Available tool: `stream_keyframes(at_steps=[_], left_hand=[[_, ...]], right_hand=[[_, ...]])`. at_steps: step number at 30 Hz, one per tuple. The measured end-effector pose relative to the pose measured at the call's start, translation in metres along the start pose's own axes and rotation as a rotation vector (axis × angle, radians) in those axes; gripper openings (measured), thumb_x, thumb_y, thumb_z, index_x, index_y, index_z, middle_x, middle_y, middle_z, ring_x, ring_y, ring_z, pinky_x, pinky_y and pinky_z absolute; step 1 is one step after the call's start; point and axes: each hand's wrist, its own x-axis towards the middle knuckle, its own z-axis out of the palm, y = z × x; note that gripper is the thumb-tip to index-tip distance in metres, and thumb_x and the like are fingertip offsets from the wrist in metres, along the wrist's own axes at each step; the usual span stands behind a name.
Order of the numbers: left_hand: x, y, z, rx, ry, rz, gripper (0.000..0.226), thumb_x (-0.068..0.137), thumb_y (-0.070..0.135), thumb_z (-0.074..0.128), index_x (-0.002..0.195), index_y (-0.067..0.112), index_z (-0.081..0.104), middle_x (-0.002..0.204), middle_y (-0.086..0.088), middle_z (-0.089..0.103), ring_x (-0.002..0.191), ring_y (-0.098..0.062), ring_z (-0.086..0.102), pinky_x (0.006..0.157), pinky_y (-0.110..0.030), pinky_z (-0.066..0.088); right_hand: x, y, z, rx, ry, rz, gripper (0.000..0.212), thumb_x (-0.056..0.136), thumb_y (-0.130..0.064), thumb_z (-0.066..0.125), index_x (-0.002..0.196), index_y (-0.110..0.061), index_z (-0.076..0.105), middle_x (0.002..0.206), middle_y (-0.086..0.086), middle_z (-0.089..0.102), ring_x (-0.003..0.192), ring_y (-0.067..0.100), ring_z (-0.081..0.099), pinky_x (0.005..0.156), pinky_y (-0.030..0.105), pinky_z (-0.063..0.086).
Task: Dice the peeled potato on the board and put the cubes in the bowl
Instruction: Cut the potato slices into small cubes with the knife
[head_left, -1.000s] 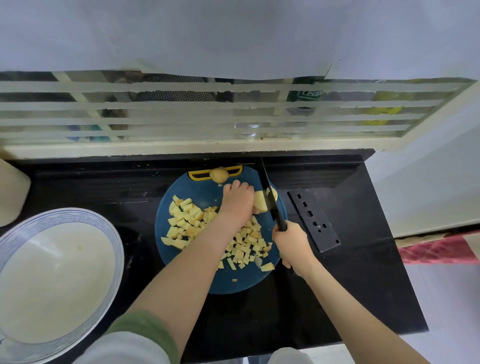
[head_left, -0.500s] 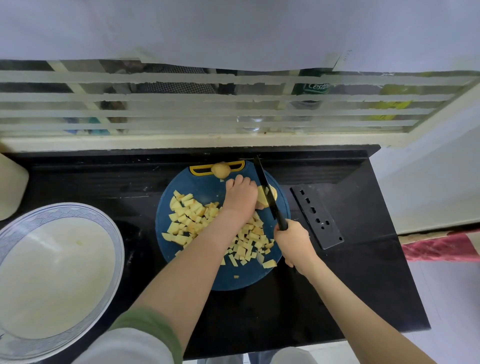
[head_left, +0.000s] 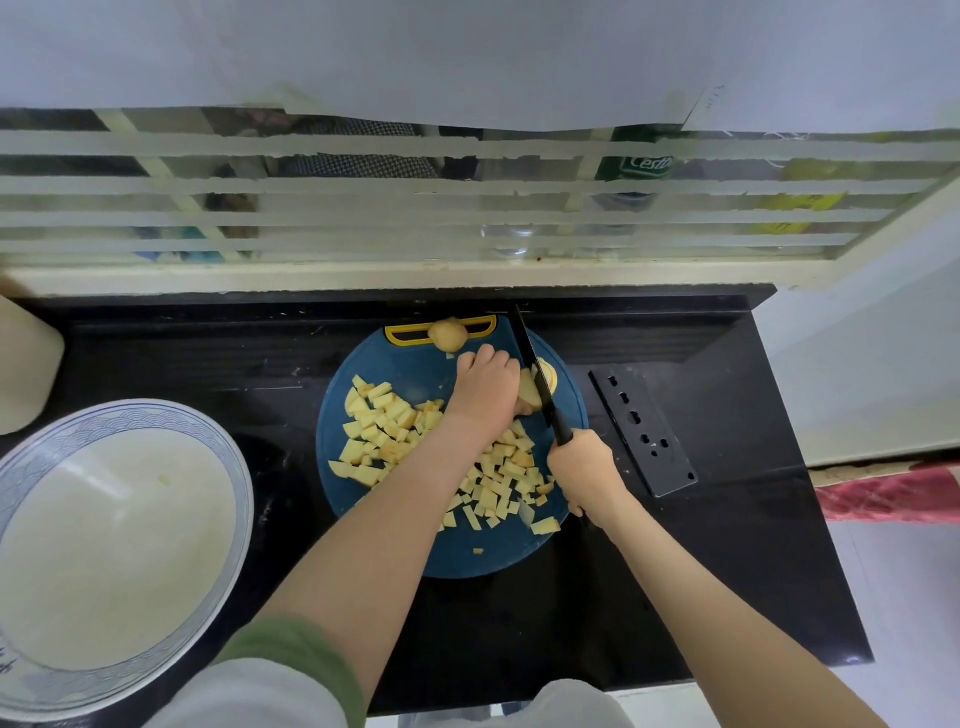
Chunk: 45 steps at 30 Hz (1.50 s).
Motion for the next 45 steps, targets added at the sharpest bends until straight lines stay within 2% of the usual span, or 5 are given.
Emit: stream_keyframes(at_steps=[14,21,26,33,45], left_hand=[[0.002,-0.004,-0.004,-0.299,-0.097,-0.19,0.029,0.095,0.022,0.048,0.122,0.017,0.058,0.121,-0.002,0.054,0.116,-0.023,0.039,0.089,-0.037,0.026],[0.007,-0.004,-0.01,-0.325,-0.119,-0.462,0.043,0.084,0.048,0.063,0.116,0.019,0.055,0.112,-0.001,0.053,0.114,-0.023,0.04,0.078,-0.036,0.024],[0.019,-0.009,-0.018,-0.252,-0.322,-0.474,0.041,0.082,0.06,0.06,0.105,0.025,0.066,0.084,0.003,0.046,0.115,-0.024,0.036,0.078,-0.036,0.026],[0.025,-0.011,-0.015,-0.19,-0.399,-0.406,0.042,0.087,0.058,0.054,0.115,0.03,0.065,0.111,0.001,0.054,0.122,-0.025,0.032,0.081,-0.038,0.025],[0.023,-0.008,-0.017,-0.186,-0.41,-0.451,0.042,0.088,0.059,0.052,0.115,0.031,0.065,0.103,0.002,0.05,0.125,-0.026,0.03,0.082,-0.037,0.027]], right_hand=[[-0.031,0.014,-0.011,0.143,0.011,-0.092,0.025,0.098,-0.014,0.045,0.074,-0.017,0.049,0.064,0.001,0.046,0.05,0.012,0.04,0.047,0.025,0.033],[-0.028,0.017,-0.01,0.081,-0.006,-0.084,0.021,0.098,-0.014,0.046,0.078,-0.016,0.052,0.069,0.003,0.051,0.056,0.013,0.046,0.051,0.025,0.039],[-0.022,0.017,-0.009,0.052,-0.039,-0.041,0.02,0.098,-0.014,0.045,0.079,-0.014,0.051,0.07,0.005,0.051,0.054,0.016,0.048,0.047,0.026,0.04],[-0.005,0.004,-0.003,-0.016,-0.023,-0.011,0.023,0.096,-0.009,0.043,0.074,-0.014,0.046,0.072,0.005,0.052,0.059,0.017,0.051,0.046,0.023,0.038],[-0.022,0.004,-0.008,0.081,0.031,-0.124,0.021,0.098,-0.014,0.043,0.08,-0.011,0.053,0.072,0.004,0.051,0.059,0.013,0.044,0.051,0.023,0.037]])
